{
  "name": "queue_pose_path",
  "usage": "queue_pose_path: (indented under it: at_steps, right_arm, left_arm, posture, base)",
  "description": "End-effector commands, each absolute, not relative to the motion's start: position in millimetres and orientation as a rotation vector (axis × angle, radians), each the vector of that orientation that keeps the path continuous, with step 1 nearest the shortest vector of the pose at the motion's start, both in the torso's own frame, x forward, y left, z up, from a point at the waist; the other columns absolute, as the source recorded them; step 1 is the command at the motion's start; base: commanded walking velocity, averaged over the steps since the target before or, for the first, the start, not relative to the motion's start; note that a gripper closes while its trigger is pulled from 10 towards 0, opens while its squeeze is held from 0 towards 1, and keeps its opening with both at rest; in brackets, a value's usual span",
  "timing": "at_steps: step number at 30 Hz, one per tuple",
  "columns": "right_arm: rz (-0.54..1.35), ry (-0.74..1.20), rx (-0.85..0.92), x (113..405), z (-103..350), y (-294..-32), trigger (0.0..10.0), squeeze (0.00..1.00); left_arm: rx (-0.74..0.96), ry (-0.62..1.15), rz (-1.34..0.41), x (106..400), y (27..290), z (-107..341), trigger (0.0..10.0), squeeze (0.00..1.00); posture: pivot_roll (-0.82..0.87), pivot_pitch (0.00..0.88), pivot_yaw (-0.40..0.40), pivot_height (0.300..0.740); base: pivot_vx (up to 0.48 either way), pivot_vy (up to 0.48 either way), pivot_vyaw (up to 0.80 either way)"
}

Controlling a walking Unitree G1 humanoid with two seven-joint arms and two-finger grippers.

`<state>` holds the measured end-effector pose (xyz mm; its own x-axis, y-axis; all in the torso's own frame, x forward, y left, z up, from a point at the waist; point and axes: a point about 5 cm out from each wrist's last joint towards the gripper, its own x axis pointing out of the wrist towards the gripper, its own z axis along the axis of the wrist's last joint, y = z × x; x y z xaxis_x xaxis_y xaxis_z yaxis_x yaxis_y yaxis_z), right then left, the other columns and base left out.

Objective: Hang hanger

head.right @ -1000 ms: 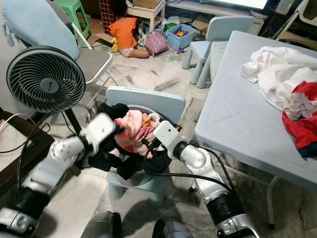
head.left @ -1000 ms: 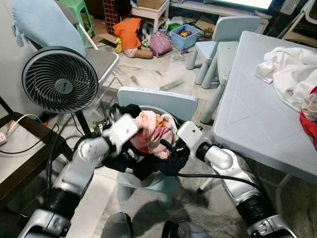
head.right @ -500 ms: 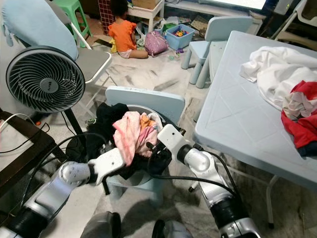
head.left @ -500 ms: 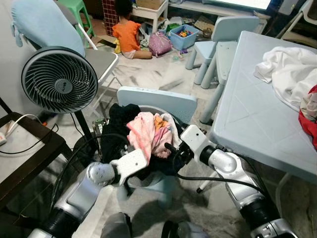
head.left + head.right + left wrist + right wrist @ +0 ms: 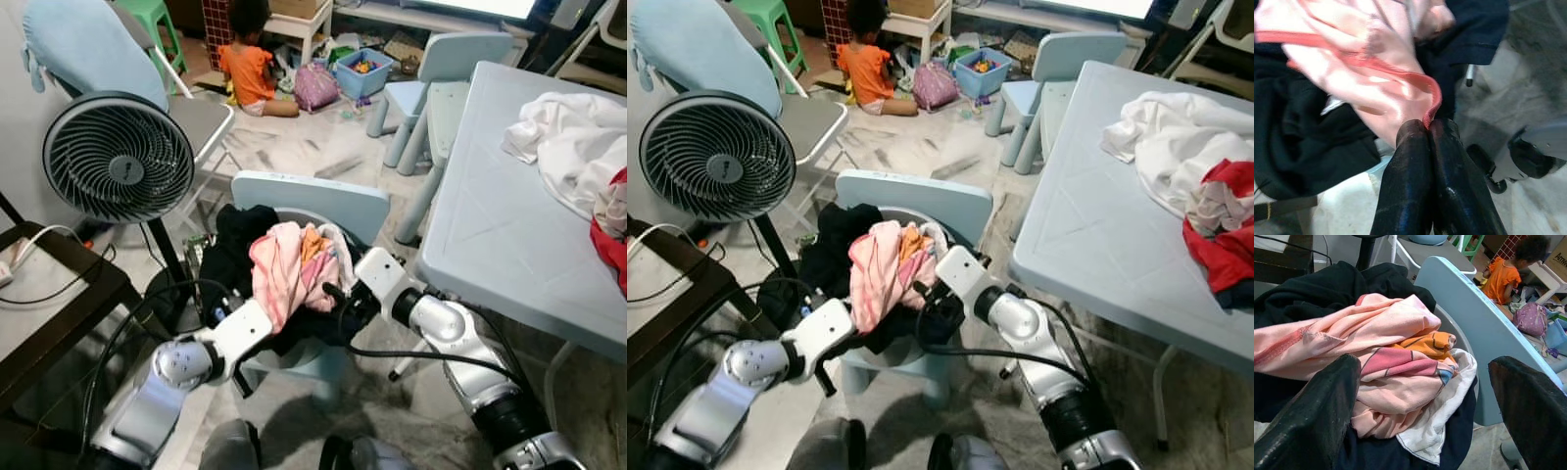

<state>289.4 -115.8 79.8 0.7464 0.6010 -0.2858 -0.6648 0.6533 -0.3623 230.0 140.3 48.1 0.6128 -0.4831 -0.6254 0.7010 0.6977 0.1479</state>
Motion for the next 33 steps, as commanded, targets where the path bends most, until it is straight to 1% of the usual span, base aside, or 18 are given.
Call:
queue_pose_path:
  at_steps: [1, 5, 6, 7, 10, 13, 16, 19, 22, 25, 27, 30, 31, 32, 33]
  right_arm:
    - [0.716, 0.128, -0.484, 290, 83, -117, 10.0, 0.0]
    - [0.718, 0.126, -0.485, 290, 84, -115, 10.0, 0.0]
    - [0.721, 0.122, -0.486, 291, 84, -114, 10.0, 0.0]
    - [0.722, 0.12, -0.487, 292, 85, -113, 10.0, 0.0]
    - [0.721, 0.119, -0.488, 293, 85, -113, 10.0, 0.0]
    - [0.718, 0.12, -0.492, 294, 85, -115, 10.0, 0.0]
    - [0.716, 0.12, -0.495, 294, 85, -115, 10.0, 0.0]
    - [0.716, 0.12, -0.498, 294, 85, -114, 10.0, 0.0]
    - [0.716, 0.12, -0.498, 294, 85, -114, 10.0, 0.0]
    - [0.718, 0.12, -0.497, 293, 86, -114, 10.0, 0.0]
    - [0.719, 0.119, -0.497, 292, 86, -115, 10.0, 0.0]
    - [0.719, 0.12, -0.496, 291, 86, -116, 10.0, 0.0]
    - [0.717, 0.121, -0.495, 290, 86, -116, 10.0, 0.0]
    - [0.714, 0.125, -0.491, 285, 85, -117, 10.0, 0.0]
    - [0.714, 0.125, -0.491, 285, 85, -117, 10.0, 0.0]
  left_arm:
    - [0.402, 0.566, -0.704, 231, 144, 56, 10.0, 1.0]
    - [0.468, 0.544, -0.719, 233, 147, 57, 10.0, 1.0]
    - [0.543, 0.525, -0.706, 236, 153, 56, 10.0, 1.0]
    - [0.572, 0.514, -0.668, 239, 159, 56, 10.0, 1.0]
    - [0.57, 0.512, -0.646, 241, 162, 57, 10.0, 1.0]
    - [0.574, 0.471, -0.565, 248, 173, 60, 10.0, 1.0]
    - [0.572, 0.465, -0.528, 249, 179, 60, 10.0, 1.0]
    - [0.496, 0.481, -0.392, 250, 193, 55, 10.0, 1.0]
    - [0.49, 0.493, -0.371, 249, 197, 52, 10.0, 1.0]
    - [0.64, 0.539, -0.408, 242, 211, 38, 10.0, 1.0]
    - [0.68, 0.535, -0.42, 242, 217, 37, 10.0, 1.0]
    - [0.679, 0.521, -0.397, 245, 221, 38, 10.0, 1.0]
    - [0.677, 0.503, -0.386, 248, 222, 40, 10.0, 1.0]
    - [0.604, 0.476, -0.342, 254, 221, 43, 10.0, 1.0]
    - [0.604, 0.476, -0.342, 254, 221, 43, 10.0, 1.0]
  posture:
    - [0.03, 0.094, -0.063, 0.74]
    - [0.03, 0.092, -0.064, 0.74]
    - [0.03, 0.088, -0.064, 0.74]
    - [0.03, 0.088, -0.064, 0.74]
    - [0.03, 0.088, -0.064, 0.74]
    - [0.03, 0.085, -0.066, 0.74]
    - [0.04, 0.084, -0.07, 0.74]
    - [0.04, 0.084, -0.071, 0.74]
    - [0.04, 0.085, -0.072, 0.74]
    - [0.03, 0.094, -0.076, 0.74]
    - [0.02, 0.104, -0.077, 0.74]
    - [0.02, 0.11, -0.076, 0.74]
    - [0.01, 0.124, -0.077, 0.74]
    - [0.01, 0.134, -0.08, 0.74]
    - [0.01, 0.134, -0.08, 0.74]
  base:
    - [0.0, 0.0, 0.0]
    - [0.0, 0.0, 0.0]
    - [0.0, 0.0, 0.0]
    - [0.0, 0.0, 0.0]
    - [0.0, 0.0, 0.0]
    - [0.0, 0.0, 0.0]
    - [0.0, 0.0, 0.0]
    - [0.0, 0.0, 0.0]
    - [0.0, 0.0, 0.0]
    - [0.0, 0.0, 0.0]
    - [0.0, 0.0, 0.0]
    - [0.0, 0.0, 0.0]
    - [0.0, 0.0, 0.0]
    - [0.0, 0.0, 0.0]
    - [0.0, 0.0, 0.0]
